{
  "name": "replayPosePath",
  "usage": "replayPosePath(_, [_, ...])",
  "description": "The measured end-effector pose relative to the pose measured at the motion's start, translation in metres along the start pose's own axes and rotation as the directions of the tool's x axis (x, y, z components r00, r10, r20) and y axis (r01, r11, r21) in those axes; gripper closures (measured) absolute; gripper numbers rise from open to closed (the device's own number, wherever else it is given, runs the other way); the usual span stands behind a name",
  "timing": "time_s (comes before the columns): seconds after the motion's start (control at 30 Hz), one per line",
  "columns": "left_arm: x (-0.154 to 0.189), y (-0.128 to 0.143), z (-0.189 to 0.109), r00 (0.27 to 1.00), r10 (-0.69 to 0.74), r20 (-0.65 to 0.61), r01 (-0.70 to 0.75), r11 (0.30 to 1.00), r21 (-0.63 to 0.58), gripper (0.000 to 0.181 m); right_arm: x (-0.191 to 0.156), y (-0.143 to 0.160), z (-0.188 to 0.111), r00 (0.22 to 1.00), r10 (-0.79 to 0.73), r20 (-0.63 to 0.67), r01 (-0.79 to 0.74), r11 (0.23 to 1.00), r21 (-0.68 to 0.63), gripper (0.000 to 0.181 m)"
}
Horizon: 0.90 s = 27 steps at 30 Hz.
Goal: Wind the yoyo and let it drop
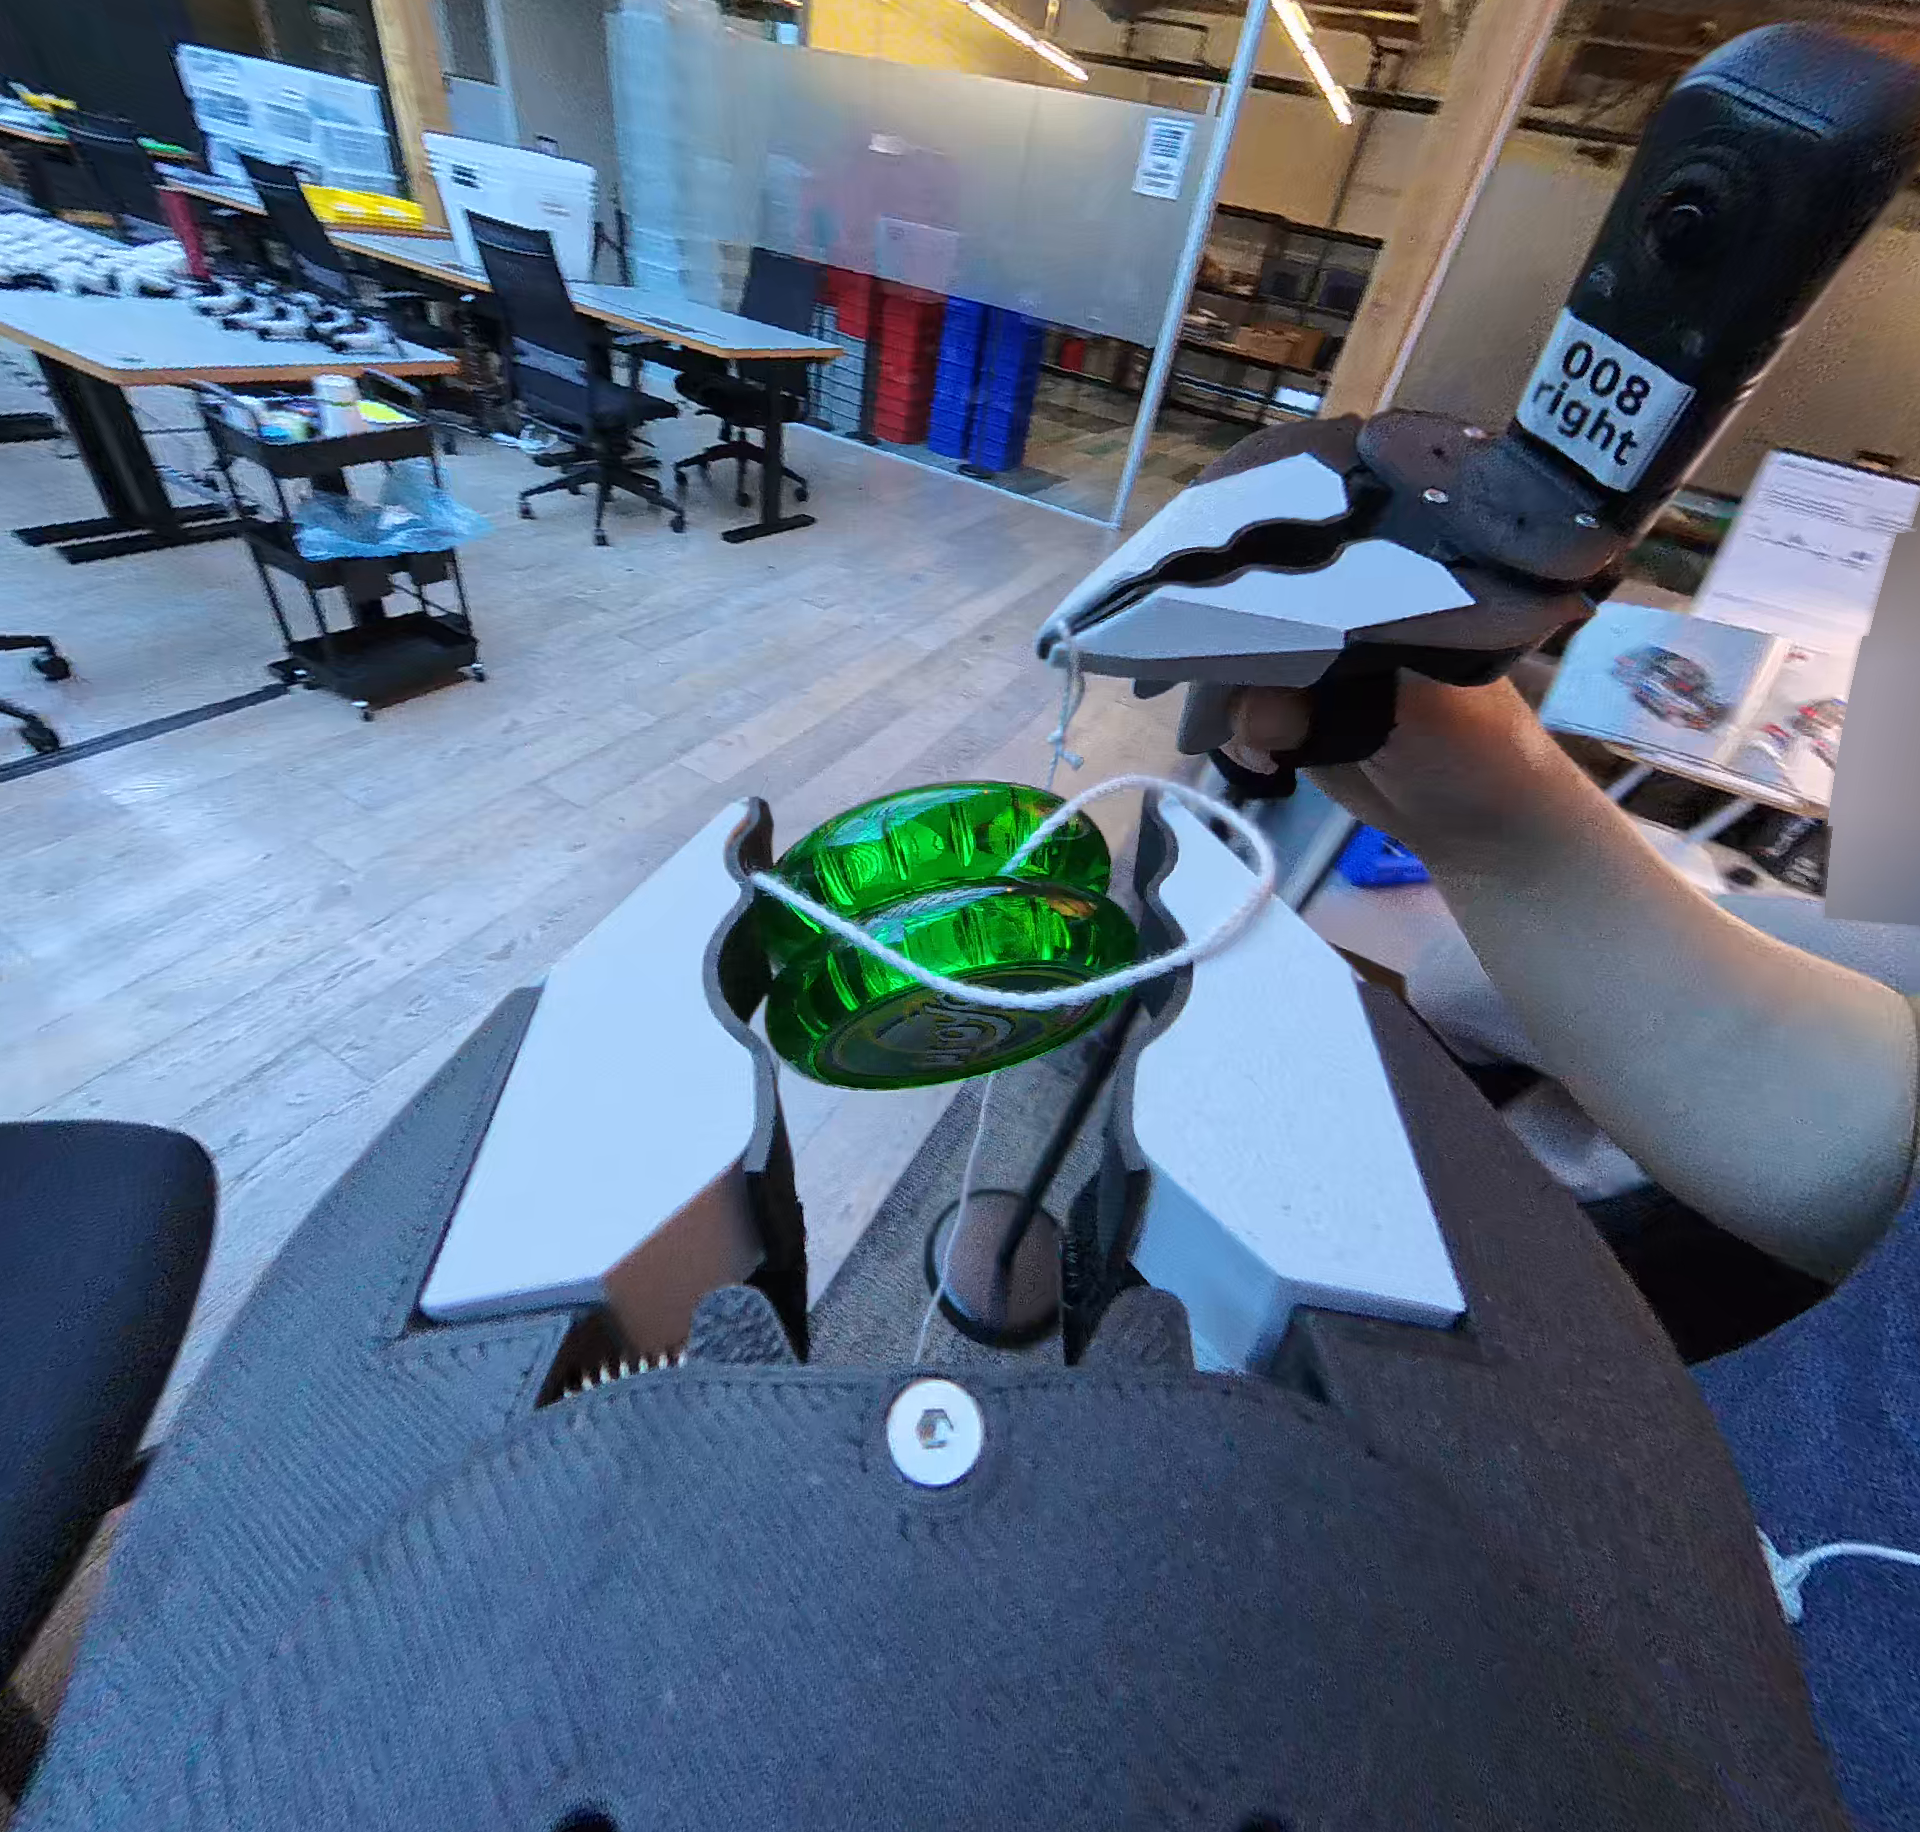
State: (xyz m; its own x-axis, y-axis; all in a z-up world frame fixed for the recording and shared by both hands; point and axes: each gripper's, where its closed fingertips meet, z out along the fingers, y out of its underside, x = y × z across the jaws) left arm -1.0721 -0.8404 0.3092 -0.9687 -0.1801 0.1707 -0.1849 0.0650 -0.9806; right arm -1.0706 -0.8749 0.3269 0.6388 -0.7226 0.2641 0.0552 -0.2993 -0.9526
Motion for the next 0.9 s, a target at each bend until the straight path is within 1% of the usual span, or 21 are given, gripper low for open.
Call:
replayPosePath(0.1, [-0.069, -0.018, 0.024, 0.994, -0.035, 0.106, 0.028, 0.997, 0.067, 0.112, 0.062, 0.001, 0.040, 0.997, -0.032, 0.069, 0.028, 0.998, 0.060, 0.181])
replayPosePath(0.17, [-0.111, -0.029, 0.036, 0.983, -0.077, 0.169, 0.064, 0.995, 0.083, 0.112, 0.096, 0.001, 0.070, 0.988, -0.039, 0.151, 0.030, 0.998, 0.056, 0.181])
replayPosePath(0.27, [-0.169, -0.045, 0.042, 0.957, -0.059, 0.284, 0.032, 0.995, 0.097, 0.112, 0.143, -0.003, 0.119, 0.969, -0.093, 0.227, 0.073, 0.993, 0.093, 0.181])
replayPosePath(0.33, [-0.205, -0.053, 0.040, 0.933, -0.075, 0.351, 0.039, 0.994, 0.106, 0.112, 0.165, -0.010, 0.154, 0.952, -0.086, 0.294, 0.053, 0.992, 0.118, 0.181])
replayPosePath(0.4, [-0.236, -0.060, 0.033, 0.913, -0.093, 0.397, 0.044, 0.990, 0.131, 0.112, 0.180, -0.016, 0.190, 0.929, -0.090, 0.360, 0.036, 0.988, 0.153, 0.181])
replayPosePath(0.47, [-0.268, -0.059, 0.024, 0.892, -0.089, 0.443, 0.039, 0.992, 0.121, 0.112, 0.191, -0.014, 0.228, 0.908, -0.111, 0.405, 0.043, 0.984, 0.174, 0.181])
replayPosePath(0.57, [-0.315, -0.057, 0.005, 0.861, -0.082, 0.502, 0.033, 0.994, 0.106, 0.112, 0.210, -0.010, 0.283, 0.904, -0.147, 0.401, 0.060, 0.973, 0.223, 0.181])
replayPosePath(0.6, [-0.331, -0.057, -0.001, 0.852, -0.101, 0.514, 0.056, 0.993, 0.103, 0.112, 0.216, -0.011, 0.301, 0.906, -0.128, 0.402, 0.031, 0.971, 0.238, 0.181])
replayPosePath(0.63, [-0.346, -0.058, -0.008, 0.842, -0.130, 0.524, 0.089, 0.991, 0.103, 0.112, 0.218, -0.012, 0.318, 0.897, -0.090, 0.433, -0.019, 0.971, 0.240, 0.181])
replayPosePath(0.7, [-0.370, -0.063, -0.018, 0.840, -0.164, 0.517, 0.116, 0.986, 0.123, 0.112, 0.217, -0.015, 0.348, 0.858, -0.058, 0.510, -0.084, 0.964, 0.251, 0.181])
replayPosePath(0.73, [-0.383, -0.066, -0.024, 0.835, -0.168, 0.524, 0.116, 0.985, 0.131, 0.112, 0.219, -0.015, 0.365, 0.854, -0.074, 0.514, -0.072, 0.963, 0.258, 0.181])
replayPosePath(0.8, [-0.413, -0.068, -0.037, 0.809, -0.180, 0.560, 0.128, 0.983, 0.130, 0.112, 0.223, -0.012, 0.403, 0.847, -0.112, 0.520, -0.015, 0.972, 0.233, 0.181])
replayPosePath(0.9, [-0.450, -0.073, -0.057, 0.769, -0.229, 0.596, 0.161, 0.973, 0.166, 0.112, 0.225, -0.016, 0.453, 0.805, -0.149, 0.574, 0.017, 0.973, 0.228, 0.181])
